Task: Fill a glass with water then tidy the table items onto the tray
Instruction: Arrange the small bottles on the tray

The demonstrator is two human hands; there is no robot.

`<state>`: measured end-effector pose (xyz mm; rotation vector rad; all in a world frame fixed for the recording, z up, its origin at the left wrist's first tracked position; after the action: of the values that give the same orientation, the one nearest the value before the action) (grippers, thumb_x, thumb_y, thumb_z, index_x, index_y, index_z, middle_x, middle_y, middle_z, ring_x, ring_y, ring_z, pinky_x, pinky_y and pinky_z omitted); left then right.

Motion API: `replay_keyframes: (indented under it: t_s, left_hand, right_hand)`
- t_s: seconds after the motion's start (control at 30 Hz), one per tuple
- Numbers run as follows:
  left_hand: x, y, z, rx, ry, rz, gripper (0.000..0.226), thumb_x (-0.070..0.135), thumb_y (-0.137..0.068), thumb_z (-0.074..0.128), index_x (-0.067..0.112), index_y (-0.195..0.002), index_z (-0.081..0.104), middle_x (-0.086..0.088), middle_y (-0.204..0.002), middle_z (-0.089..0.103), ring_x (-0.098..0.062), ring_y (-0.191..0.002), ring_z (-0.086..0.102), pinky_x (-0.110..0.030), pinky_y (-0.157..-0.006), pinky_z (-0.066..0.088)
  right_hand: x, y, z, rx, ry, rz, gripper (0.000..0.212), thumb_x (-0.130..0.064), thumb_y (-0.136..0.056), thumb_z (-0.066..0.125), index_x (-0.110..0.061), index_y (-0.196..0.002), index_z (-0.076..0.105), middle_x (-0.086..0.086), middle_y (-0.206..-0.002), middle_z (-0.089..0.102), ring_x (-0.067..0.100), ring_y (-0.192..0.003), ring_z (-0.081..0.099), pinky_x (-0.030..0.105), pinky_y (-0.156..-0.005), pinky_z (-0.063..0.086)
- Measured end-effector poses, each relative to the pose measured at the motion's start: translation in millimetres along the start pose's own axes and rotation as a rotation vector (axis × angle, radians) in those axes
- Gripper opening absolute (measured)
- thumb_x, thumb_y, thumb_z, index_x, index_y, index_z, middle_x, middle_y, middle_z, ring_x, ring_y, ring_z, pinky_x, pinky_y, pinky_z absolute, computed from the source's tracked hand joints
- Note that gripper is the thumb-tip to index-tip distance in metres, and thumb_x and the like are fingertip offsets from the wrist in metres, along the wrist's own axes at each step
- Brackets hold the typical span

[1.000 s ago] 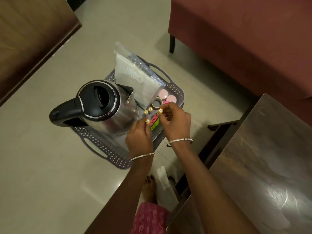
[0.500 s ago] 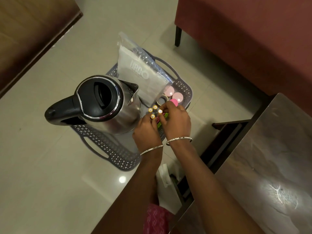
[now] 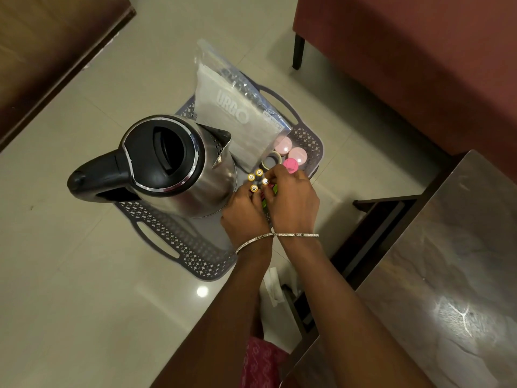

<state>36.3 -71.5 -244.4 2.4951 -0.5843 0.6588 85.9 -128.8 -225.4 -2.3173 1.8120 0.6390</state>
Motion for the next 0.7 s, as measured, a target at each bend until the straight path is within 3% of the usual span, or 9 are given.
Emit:
replay_keyframes:
  t_s: [0.4,0.7]
  left_hand:
    - [0.0,-0.5,-0.6,0.022,0.037,-0.035,0.027,0.026,-0.090,0.060,0.027,-0.116,0.068,-0.006,-0.100,0.073,-0.031,-0.096,0.065,-0.035,-0.075,0.045]
    - [-2.8,-3.5,3.5,0.033,0.052,-0.051,0.026,0.024,-0.089,0.061,0.029,-0.113,0.070,-0.005,-0.095,0.074,-0.031,-0.093,0.066,-0.036,-0.074,0.048]
  right_hand:
    - [-1.6,0.1,1.1,0.015,-0.022,0.001,0.016,-0.022,-0.080,0.066,-0.023,-0.097,0.064,0.002,-0.091,0.063,0.025,-0.094,0.059,0.034,-0.059,0.049]
    - [3.2,5.1,5.9,-0.027,-0.029,0.039,0.015,-0.022,-0.083,0.066,-0.020,-0.098,0.065,0.005,-0.094,0.062,0.026,-0.096,0.060,0.030,-0.061,0.039]
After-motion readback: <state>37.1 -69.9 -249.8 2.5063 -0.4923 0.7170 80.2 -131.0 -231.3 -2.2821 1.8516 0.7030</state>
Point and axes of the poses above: each hand's wrist, its own y-axis away from the middle knuckle, its own z-axis out of the palm, x = y × z, the point moved 1 cm from there along -y, towards the middle knuckle
